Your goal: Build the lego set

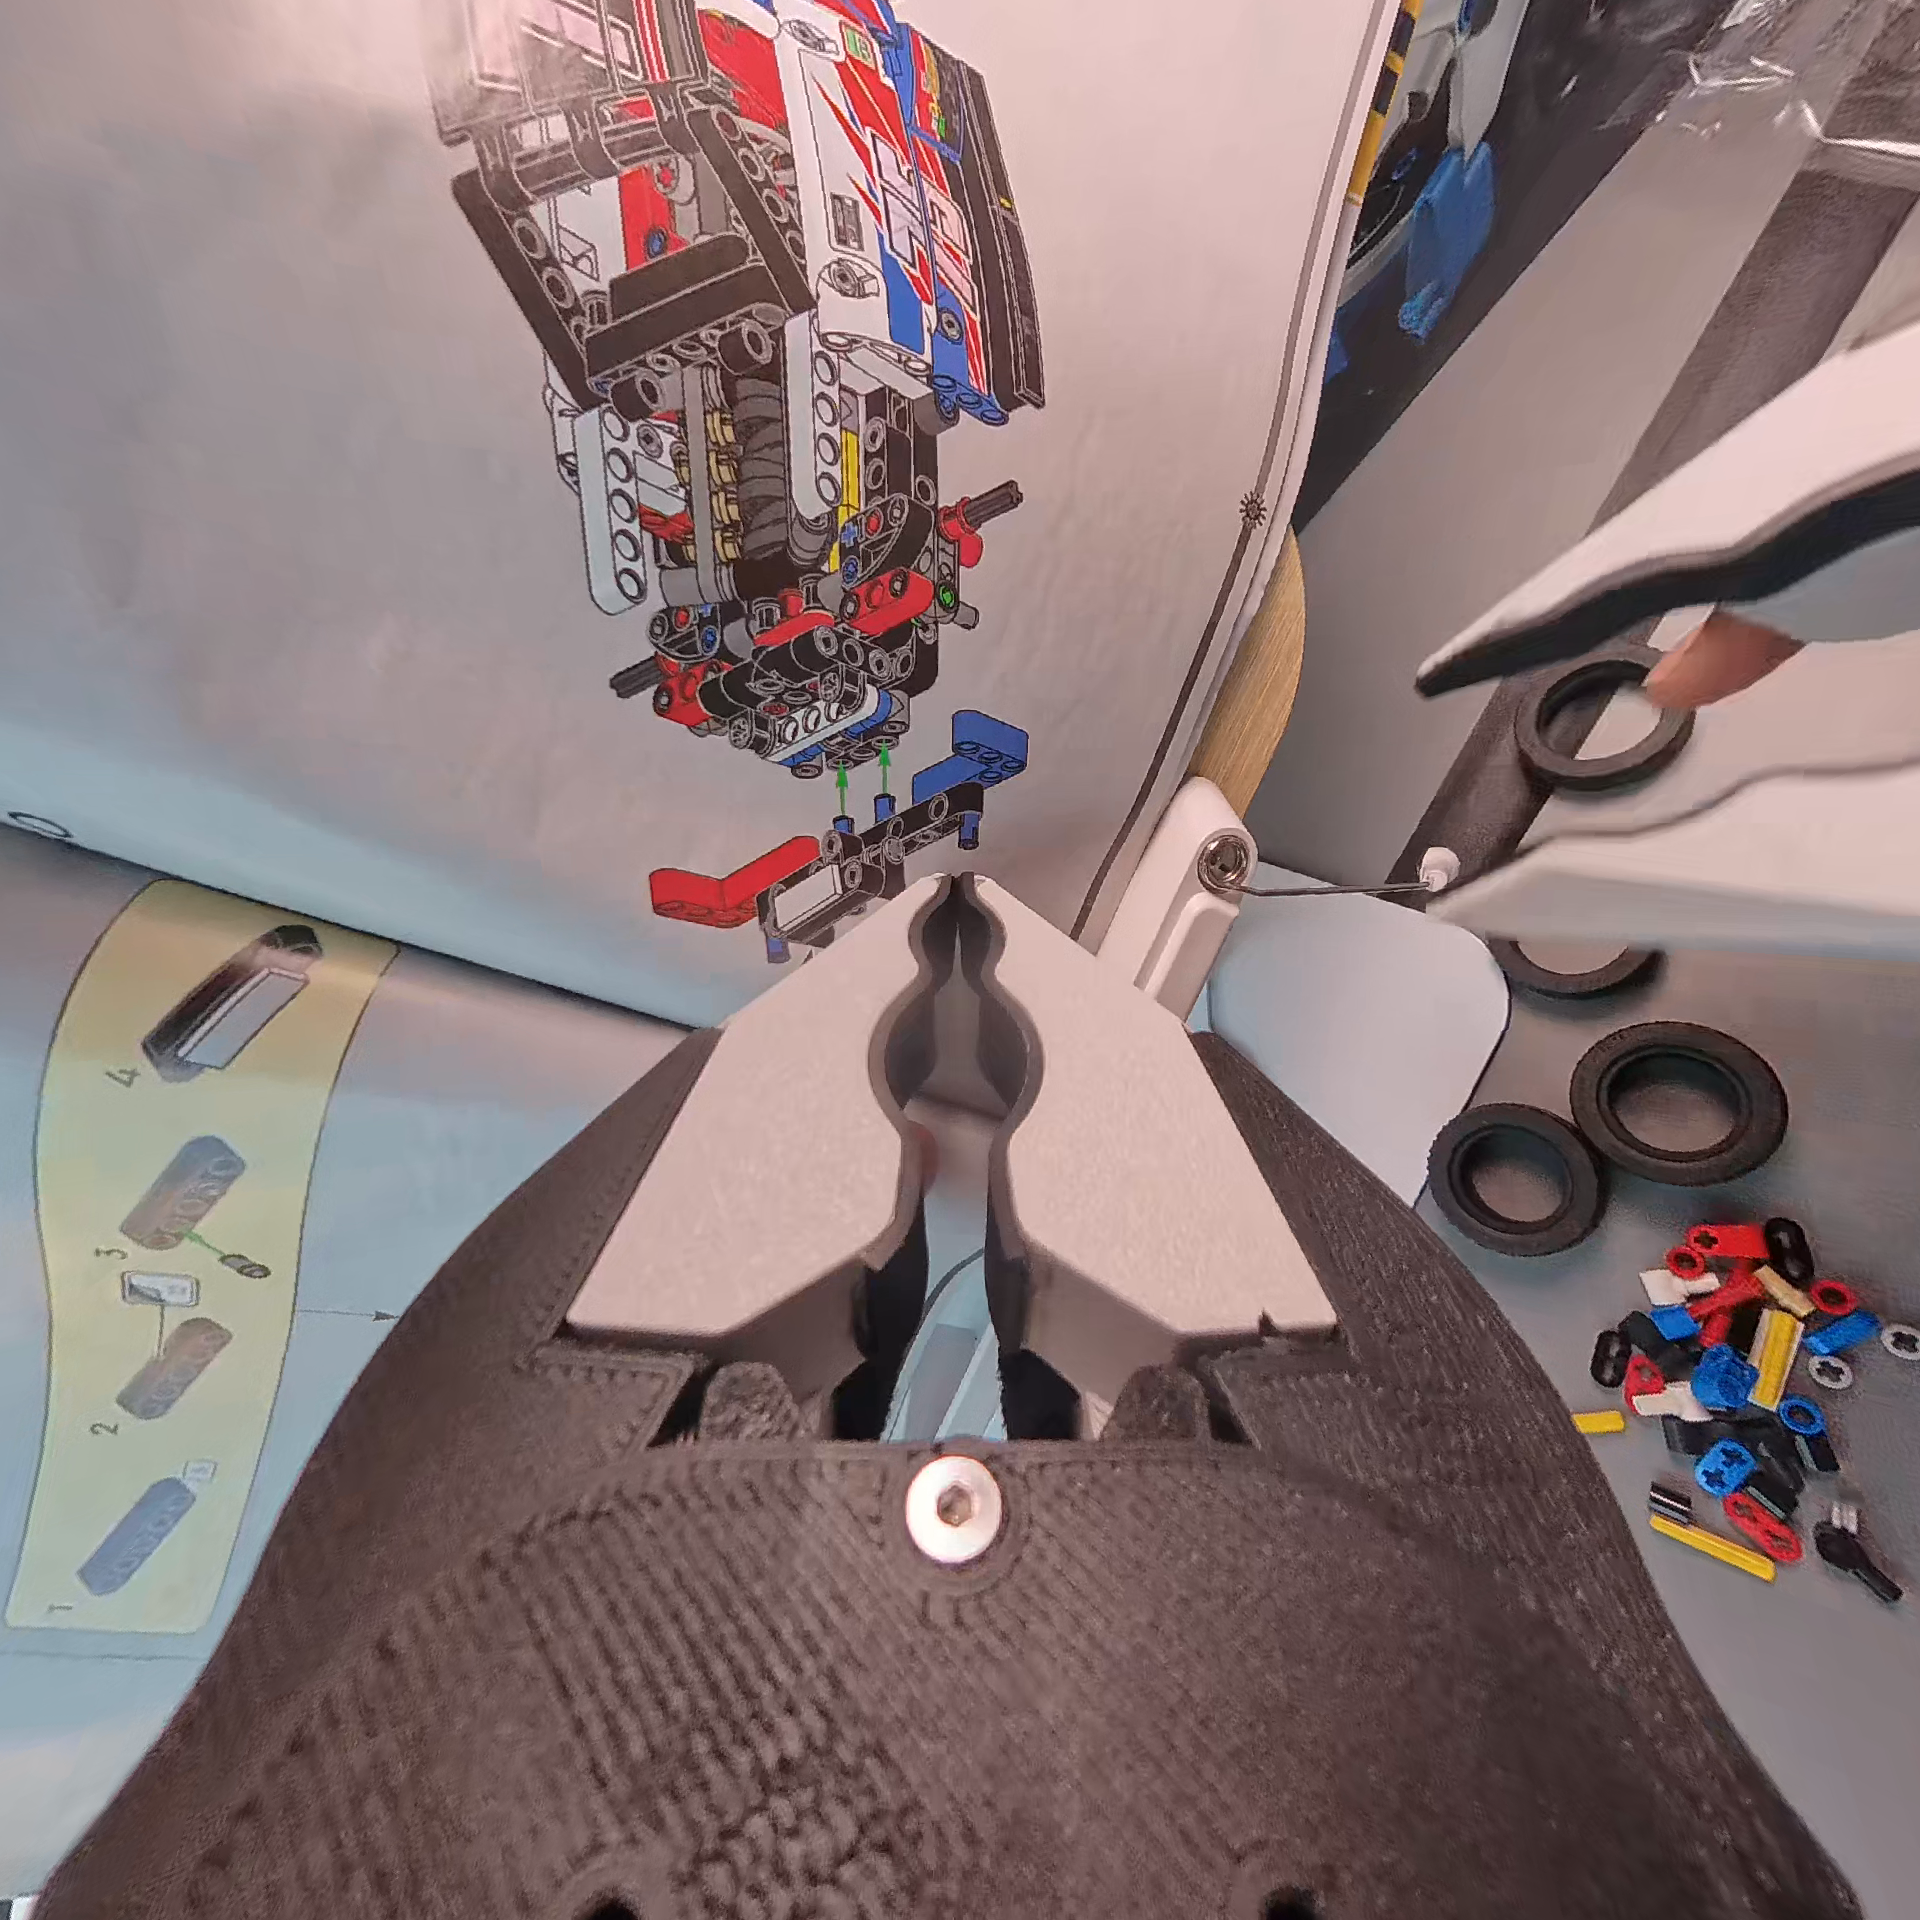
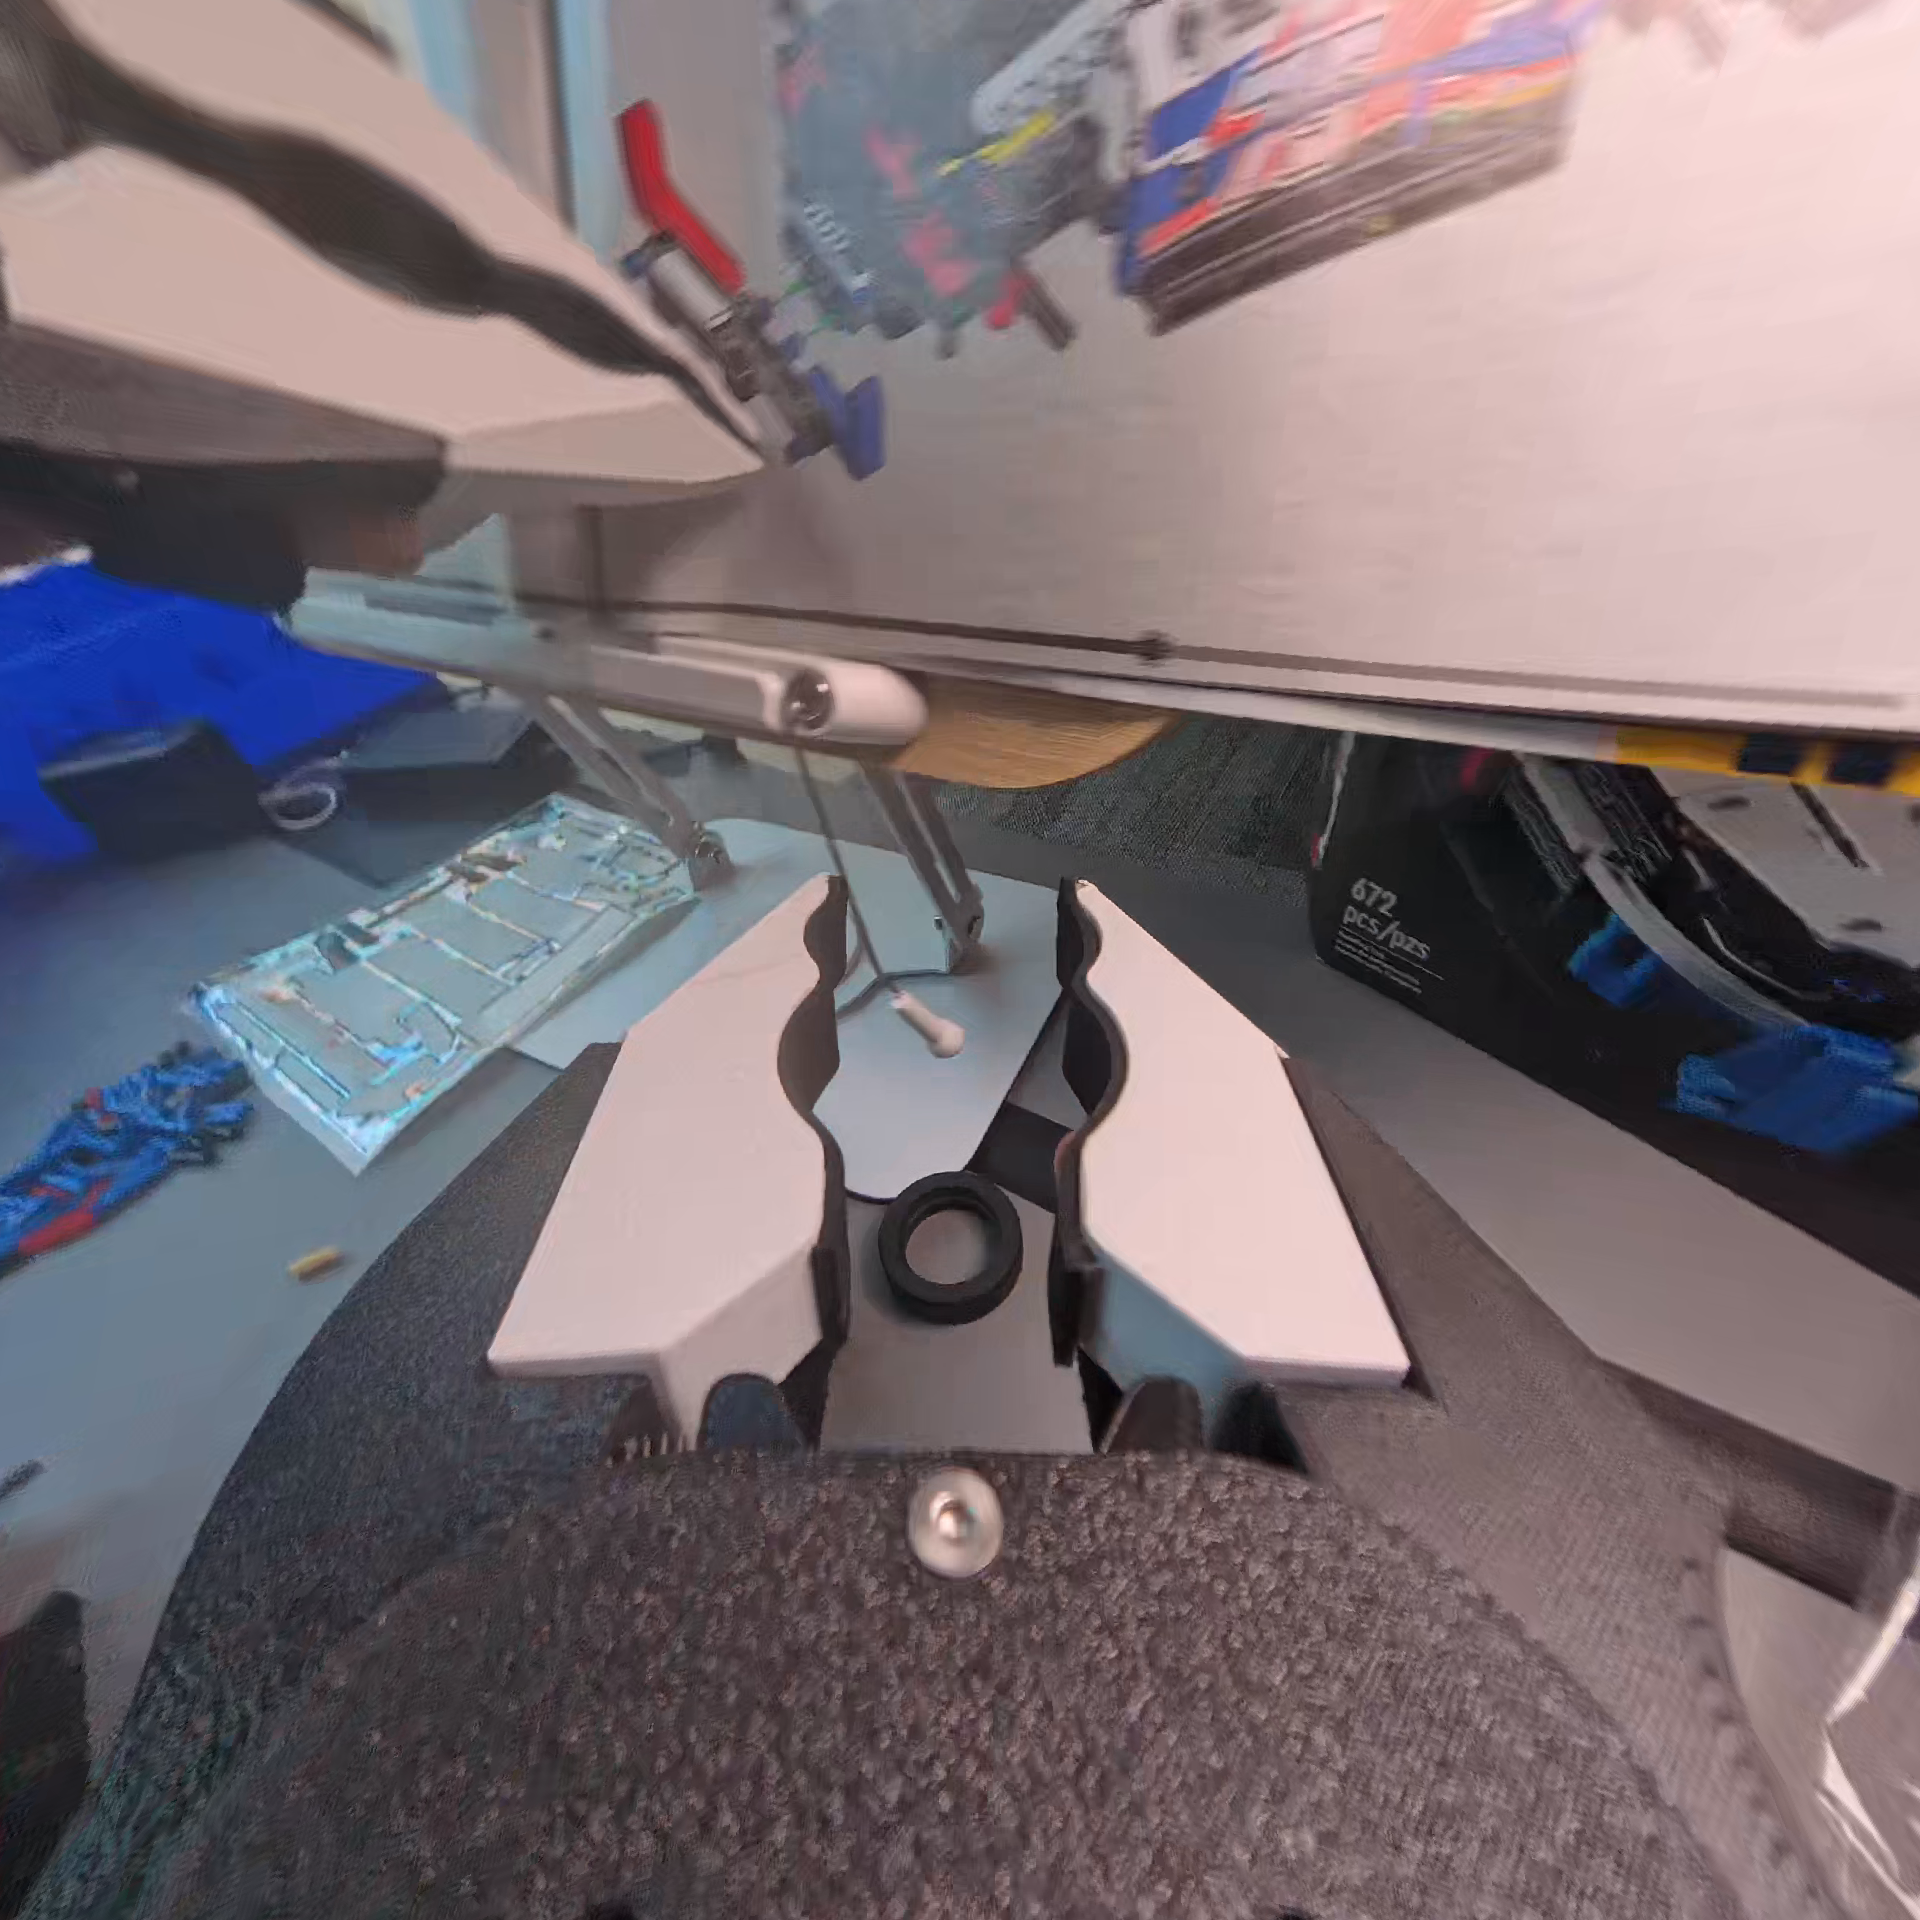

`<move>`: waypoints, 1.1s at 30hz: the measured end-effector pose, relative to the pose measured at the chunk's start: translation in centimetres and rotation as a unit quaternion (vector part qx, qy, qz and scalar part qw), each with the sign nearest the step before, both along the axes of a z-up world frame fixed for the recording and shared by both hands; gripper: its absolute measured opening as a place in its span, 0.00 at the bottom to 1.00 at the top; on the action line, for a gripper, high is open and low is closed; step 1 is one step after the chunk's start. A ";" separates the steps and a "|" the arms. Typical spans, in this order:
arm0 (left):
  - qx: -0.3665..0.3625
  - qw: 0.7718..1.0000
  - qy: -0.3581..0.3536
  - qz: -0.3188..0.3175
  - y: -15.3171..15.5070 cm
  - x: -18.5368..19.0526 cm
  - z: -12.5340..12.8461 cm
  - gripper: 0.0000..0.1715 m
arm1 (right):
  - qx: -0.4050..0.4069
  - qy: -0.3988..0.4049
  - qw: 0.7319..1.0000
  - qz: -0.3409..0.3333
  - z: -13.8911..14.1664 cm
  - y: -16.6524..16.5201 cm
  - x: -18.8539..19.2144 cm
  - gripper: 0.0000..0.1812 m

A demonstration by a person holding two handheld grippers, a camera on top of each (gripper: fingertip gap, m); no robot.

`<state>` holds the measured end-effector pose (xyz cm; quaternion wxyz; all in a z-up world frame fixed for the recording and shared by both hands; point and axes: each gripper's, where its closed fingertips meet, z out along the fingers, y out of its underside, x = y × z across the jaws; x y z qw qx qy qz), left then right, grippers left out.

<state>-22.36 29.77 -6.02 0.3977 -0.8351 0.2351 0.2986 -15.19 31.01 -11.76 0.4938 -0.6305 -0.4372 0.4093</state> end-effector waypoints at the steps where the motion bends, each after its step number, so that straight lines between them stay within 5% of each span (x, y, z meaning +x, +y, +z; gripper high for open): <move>1: -0.005 1.000 0.003 0.000 0.0 0.0 -0.1 0.00 | 0.047 -0.024 0.998 0.017 -0.4 -1.3 -1.0 0.23; 3: -0.011 1.000 0.015 -0.001 0.0 0.0 -0.1 0.00 | 0.135 -0.064 0.989 0.016 -1.0 -2.1 -2.6 0.21; 5: -0.012 1.000 0.020 -0.003 0.0 0.0 -0.2 0.00 | 0.193 -0.115 0.974 0.004 -1.7 -1.3 -3.2 0.02; 8: -0.018 1.000 0.015 -0.012 0.0 0.0 -0.3 0.00 | 0.281 -0.191 0.940 -0.013 -0.2 0.3 -1.5 0.00; 13: -0.027 0.999 -0.002 -0.022 0.1 0.6 -0.8 0.00 | 0.586 -0.313 0.747 -0.030 4.7 1.0 -1.8 0.02; 15: -0.018 0.999 0.006 -0.025 0.1 0.5 -0.8 0.00 | 0.620 -0.317 0.717 -0.037 5.1 1.4 -3.0 0.03; 19: 0.018 0.998 -0.028 -0.053 -0.5 1.1 -0.5 0.00 | 0.575 -0.260 0.775 -0.036 4.9 2.2 -3.0 0.06; 22: 0.081 0.988 -0.108 -0.074 -2.4 2.3 1.1 0.00 | 0.520 -0.213 0.826 -0.044 4.9 1.4 -1.0 0.21; 28: 0.192 0.951 -0.237 -0.054 -9.0 1.7 1.9 0.01 | 0.317 -0.102 0.943 -0.008 2.8 -3.1 4.0 0.20; 33: 0.304 0.903 -0.305 0.001 -15.2 0.3 1.0 0.07 | 0.136 -0.025 0.990 0.006 1.6 -7.0 7.5 0.22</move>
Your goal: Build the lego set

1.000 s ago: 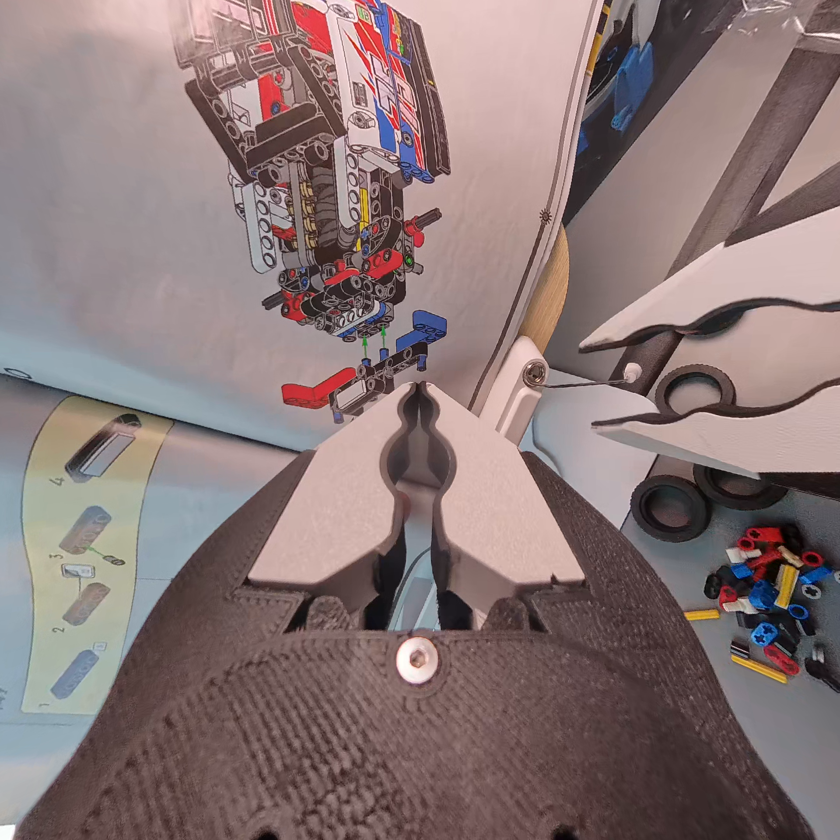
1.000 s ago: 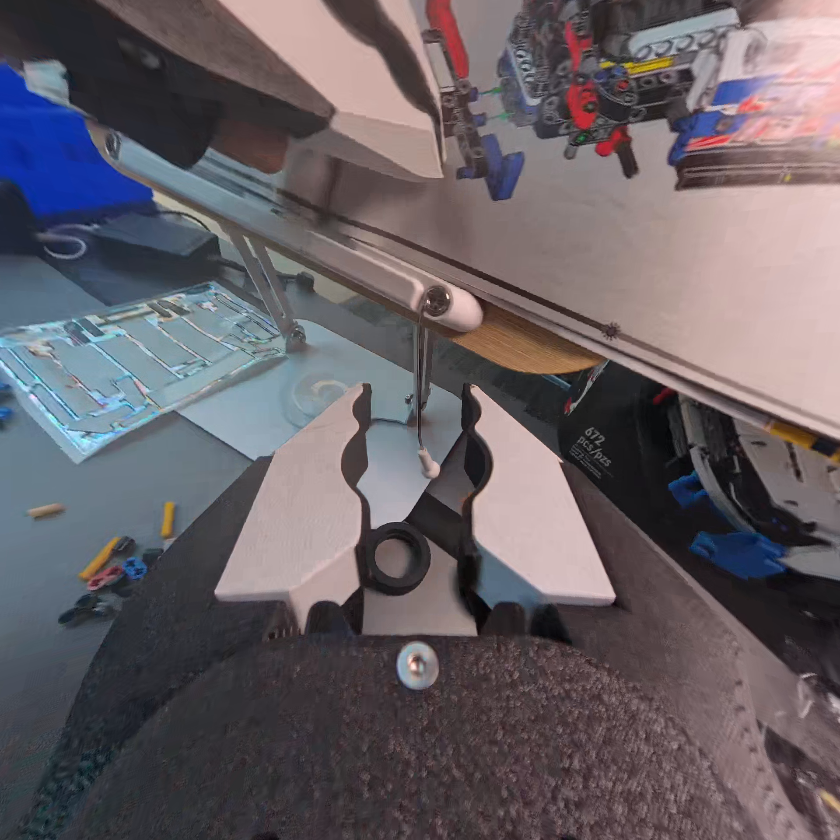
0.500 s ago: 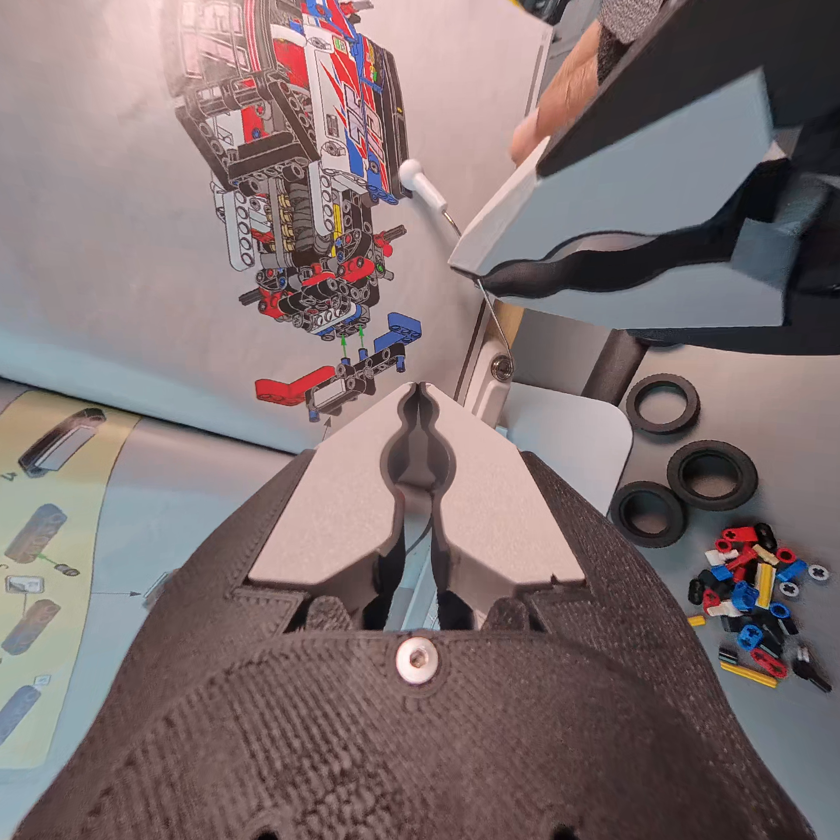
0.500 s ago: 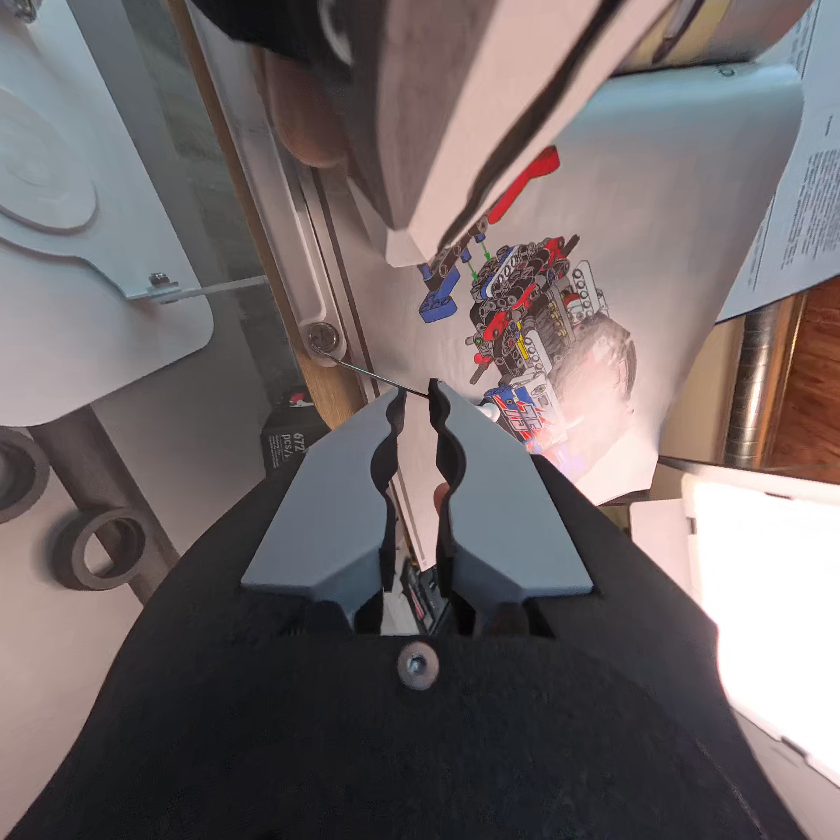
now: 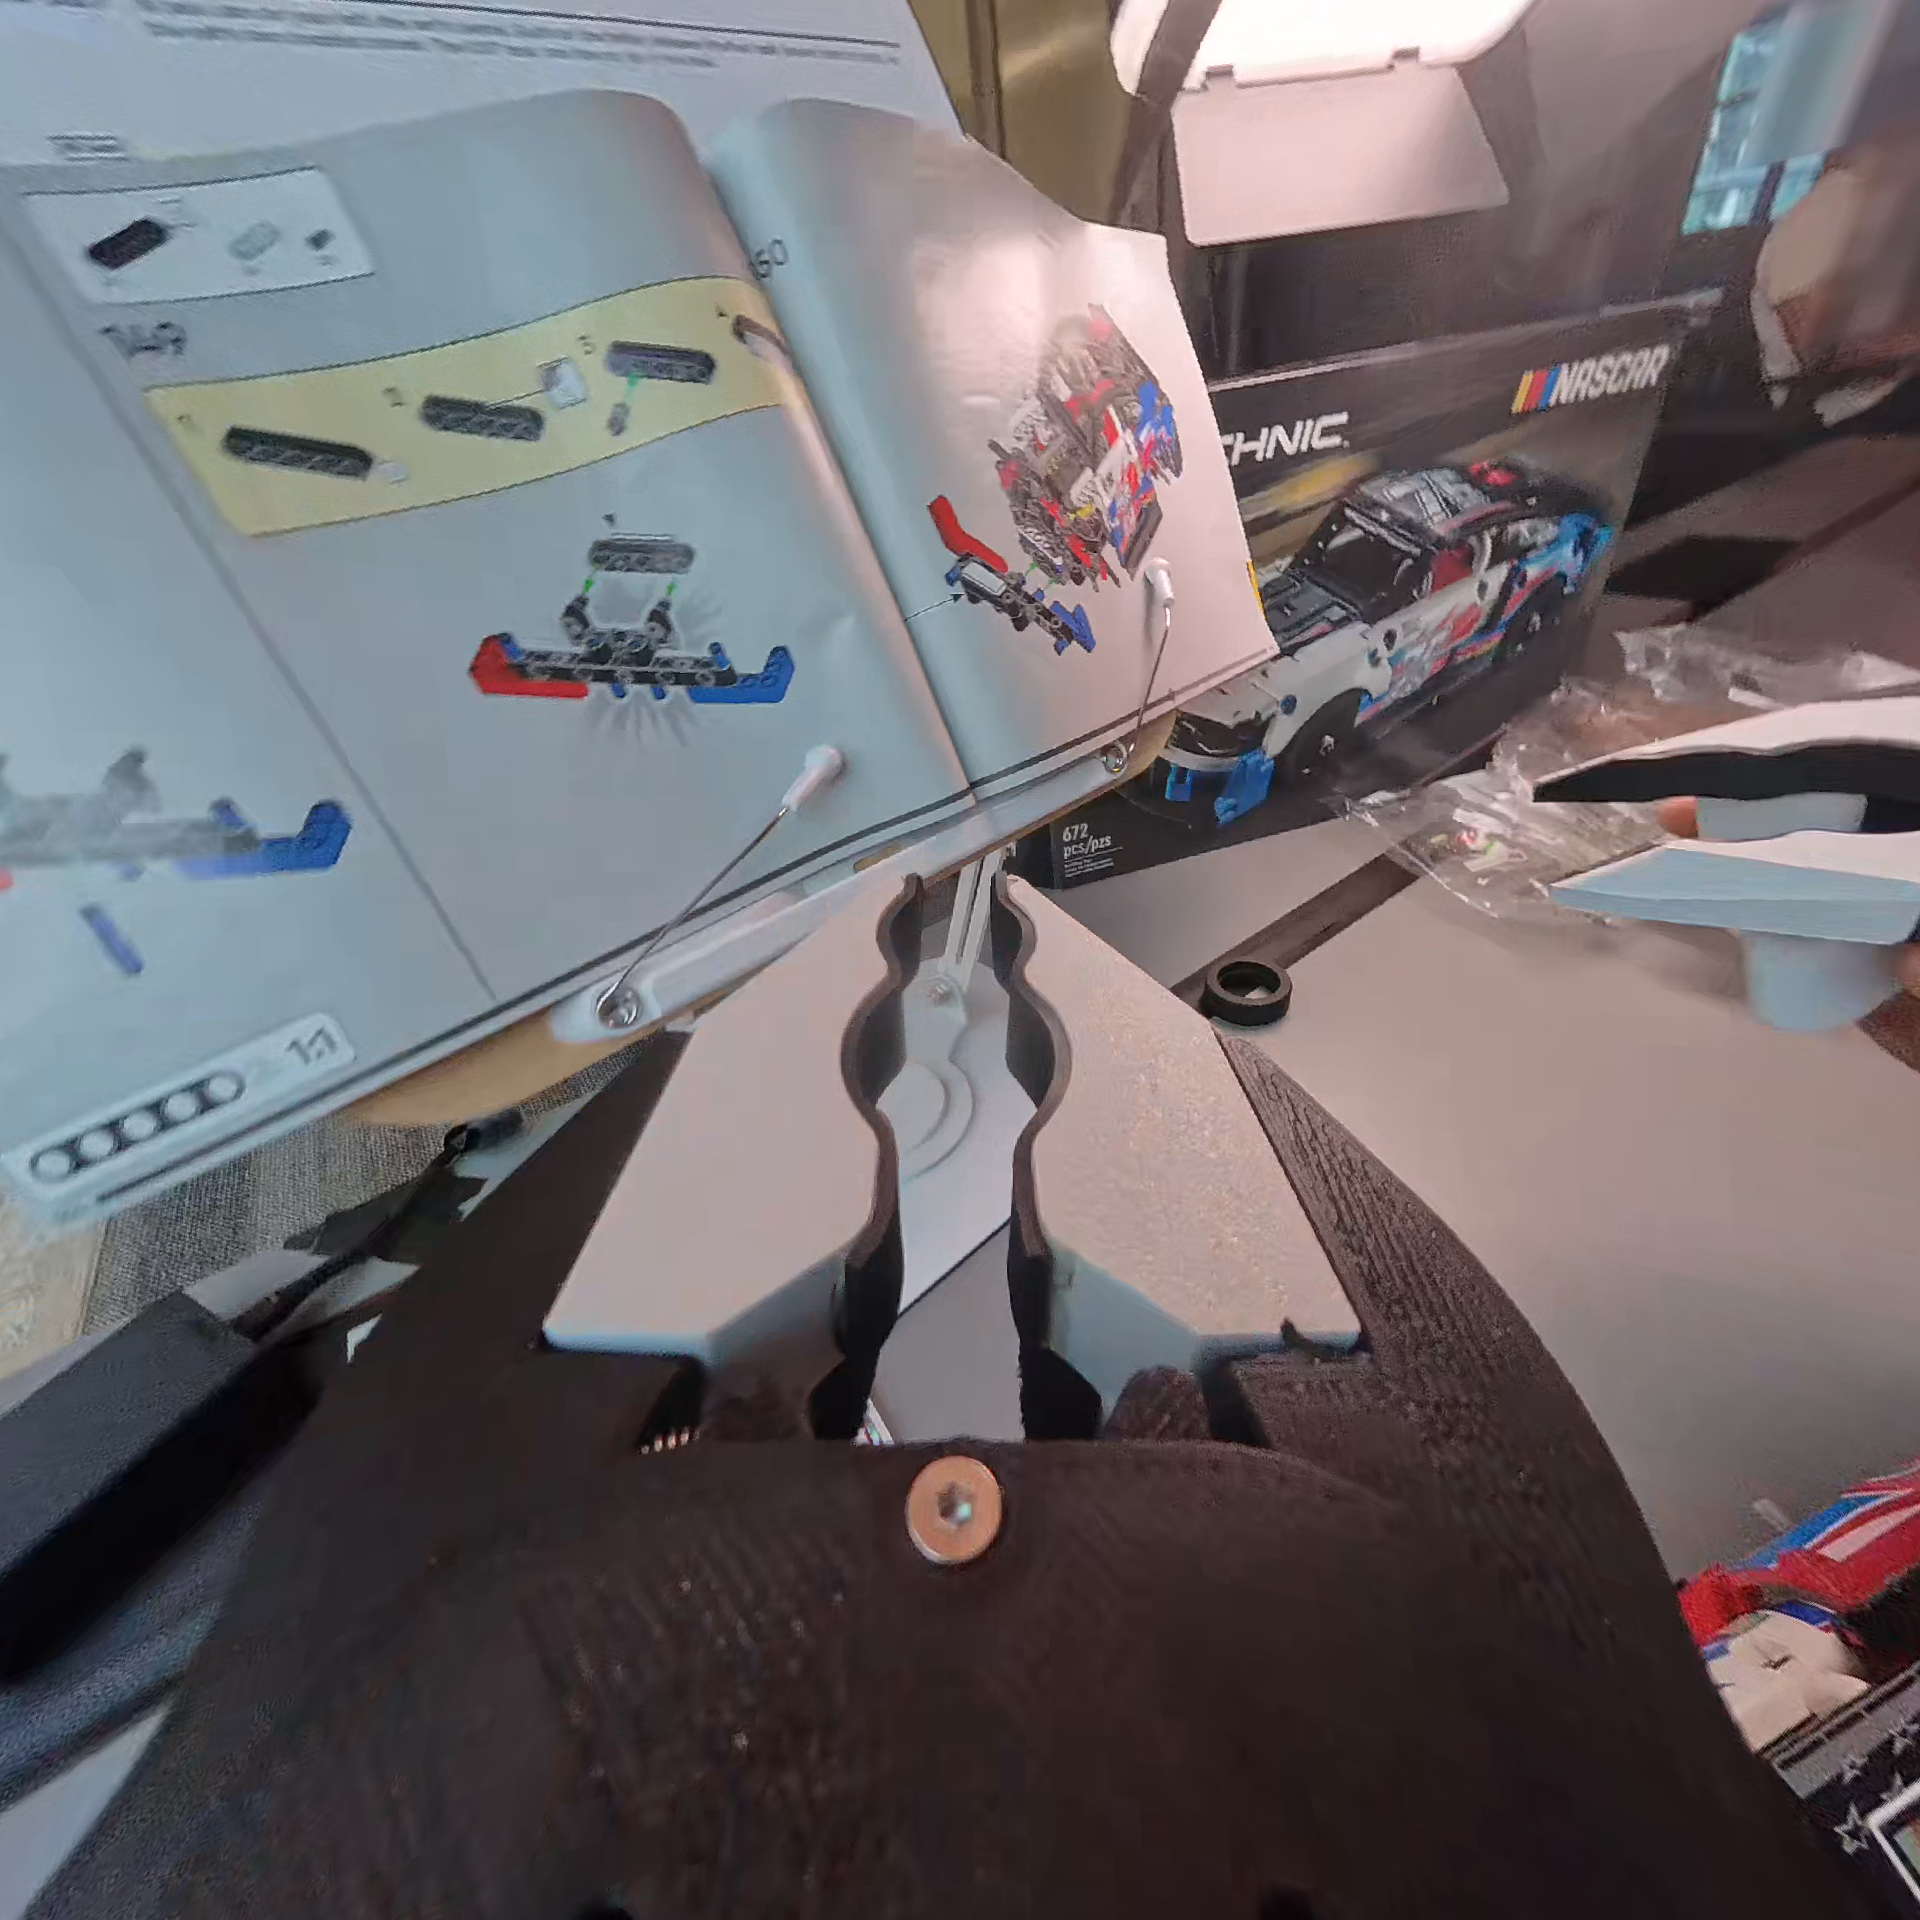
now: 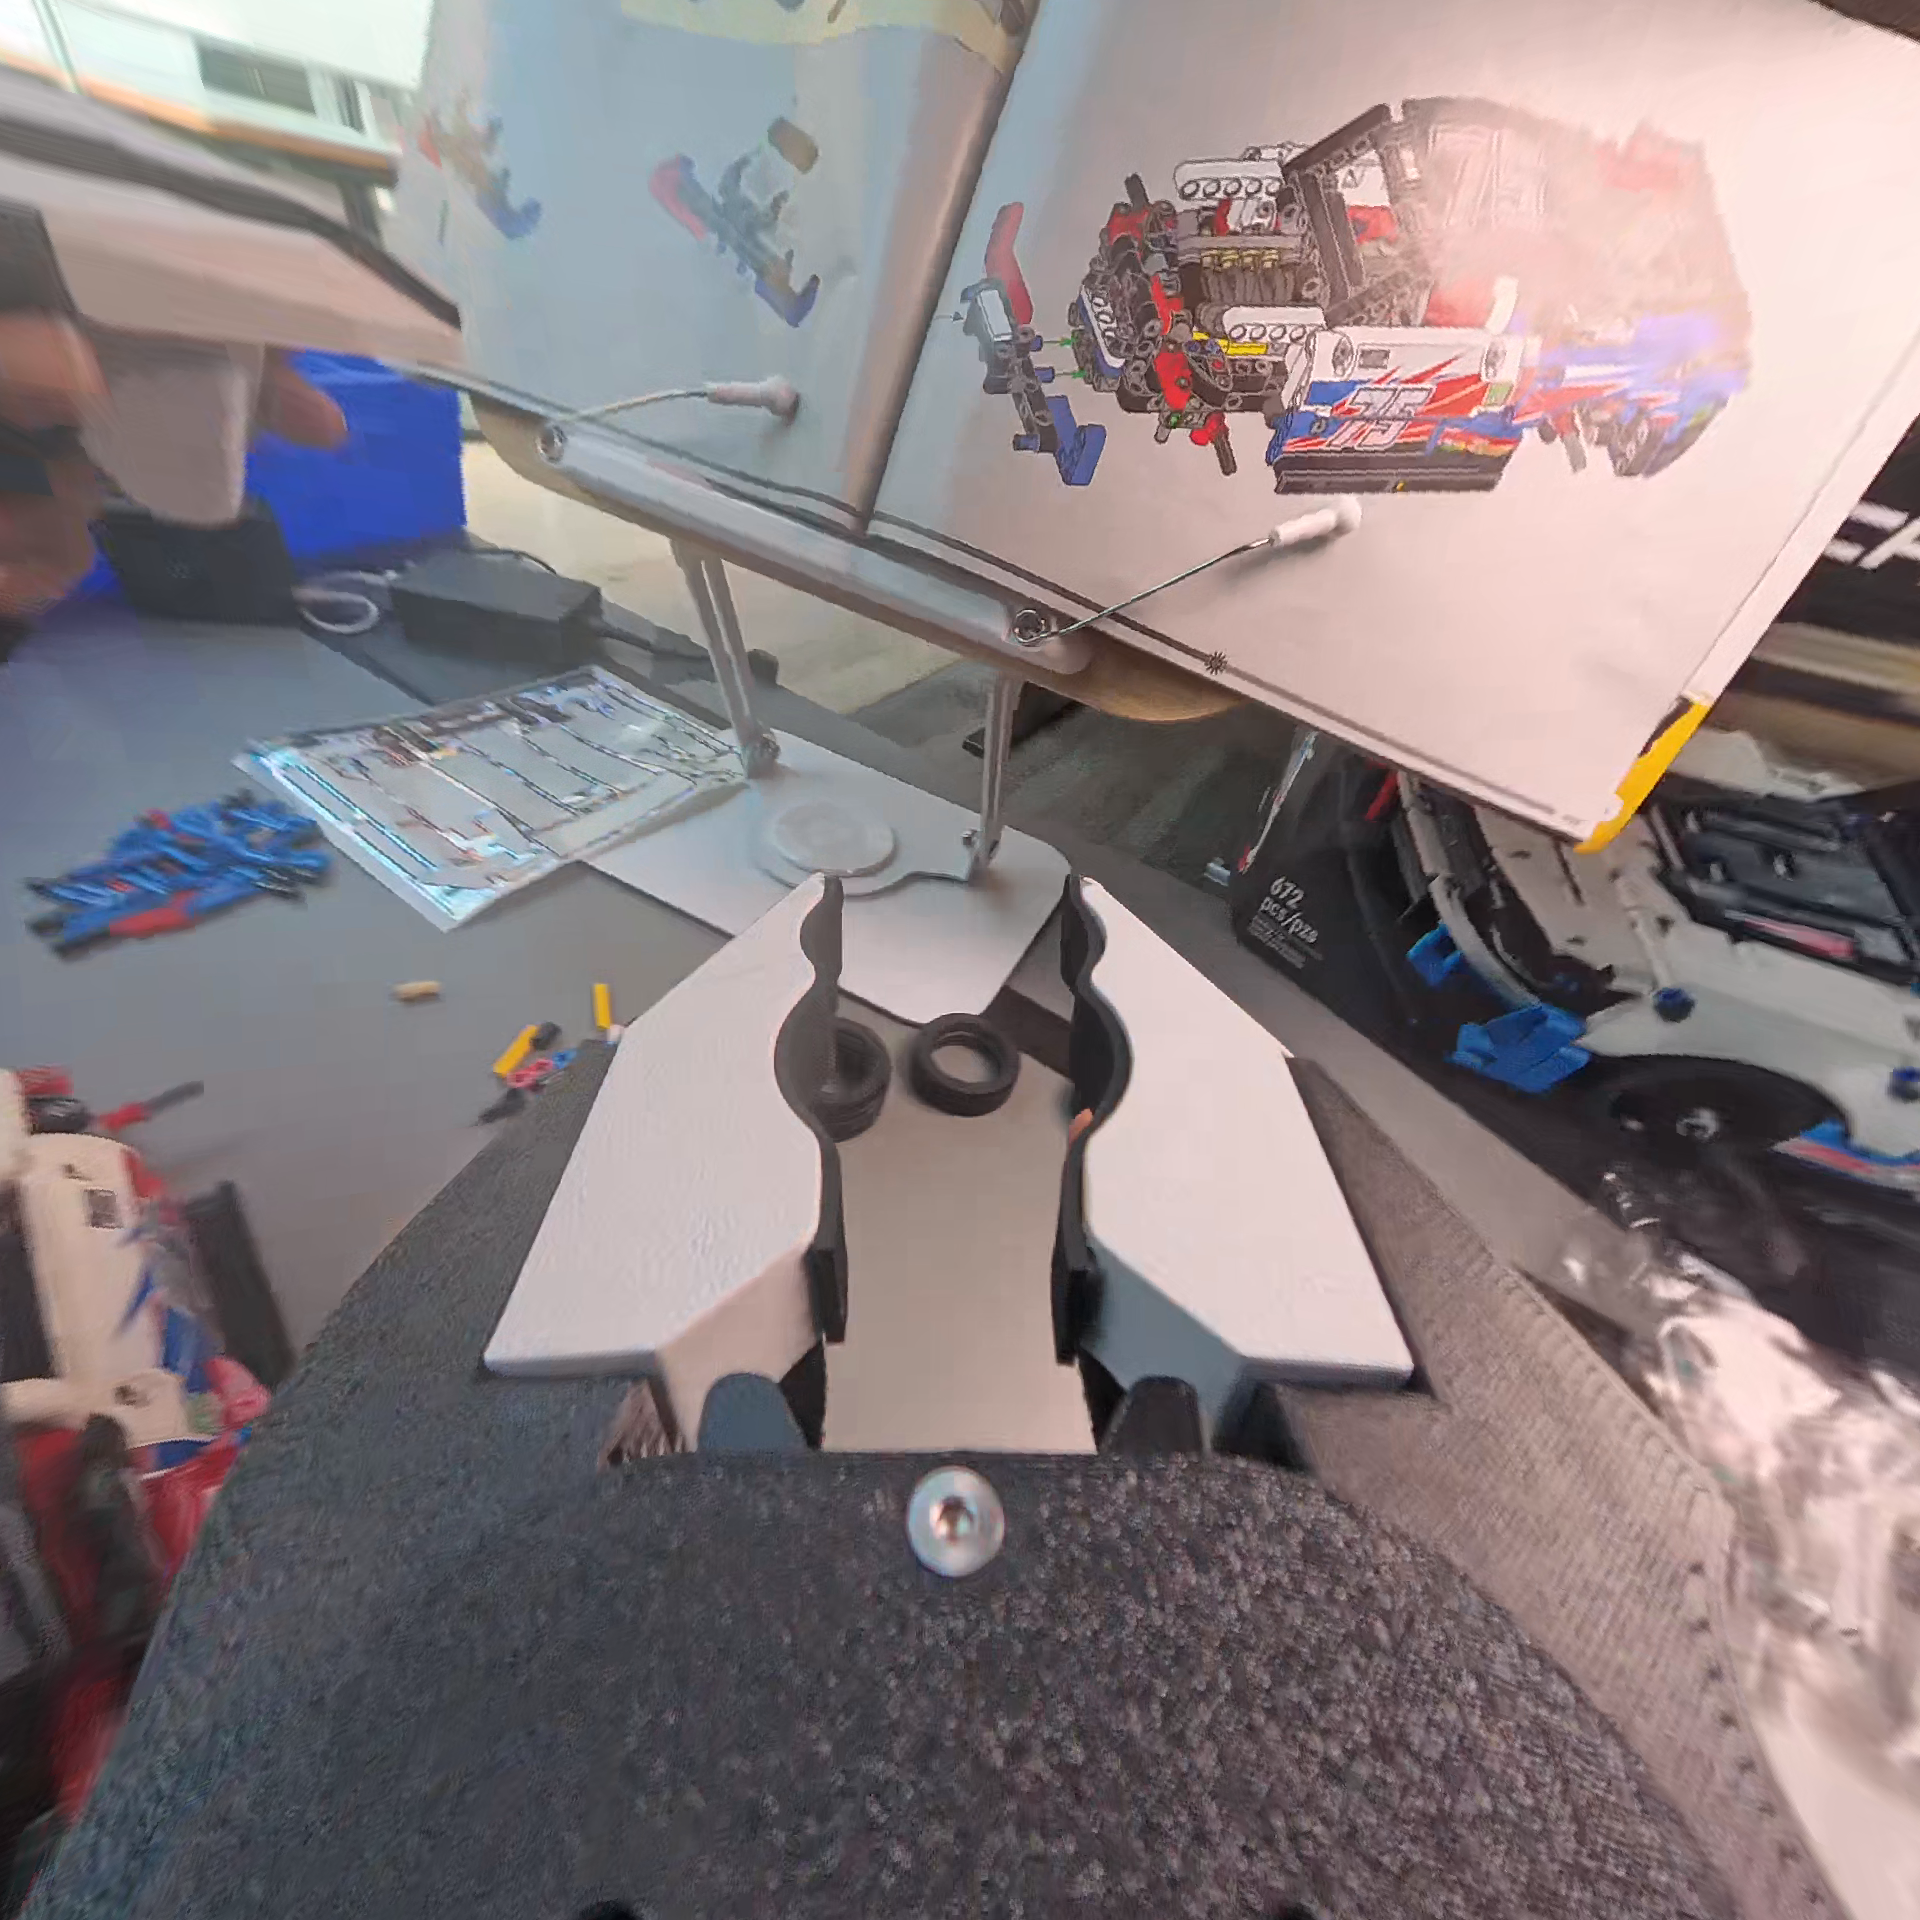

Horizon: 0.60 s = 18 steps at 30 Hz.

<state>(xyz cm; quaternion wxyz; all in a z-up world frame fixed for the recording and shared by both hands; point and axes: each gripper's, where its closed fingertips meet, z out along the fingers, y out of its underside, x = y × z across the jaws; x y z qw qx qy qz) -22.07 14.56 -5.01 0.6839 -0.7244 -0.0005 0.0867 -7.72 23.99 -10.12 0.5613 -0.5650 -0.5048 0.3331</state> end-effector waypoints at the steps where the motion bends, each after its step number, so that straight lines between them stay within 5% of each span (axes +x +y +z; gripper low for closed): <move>1: 0.020 1.000 -0.020 0.013 -1.3 -0.3 -0.2 0.08 | -0.033 0.016 0.999 0.004 0.2 -0.7 0.6 0.24; 7: 0.030 0.996 -0.068 0.053 -5.5 -1.3 -4.1 0.10 | -0.130 0.053 0.990 0.017 0.1 -3.9 3.3 0.22; 11: -0.010 0.996 -0.032 0.087 -6.2 -3.0 -7.4 0.08 | -0.125 0.087 0.988 -0.006 -1.7 -3.0 4.4 0.00; 18: -0.006 0.990 -0.080 0.113 -6.9 -4.7 -7.9 0.00 | -0.126 0.036 0.991 -0.012 -2.9 -3.8 4.2 0.00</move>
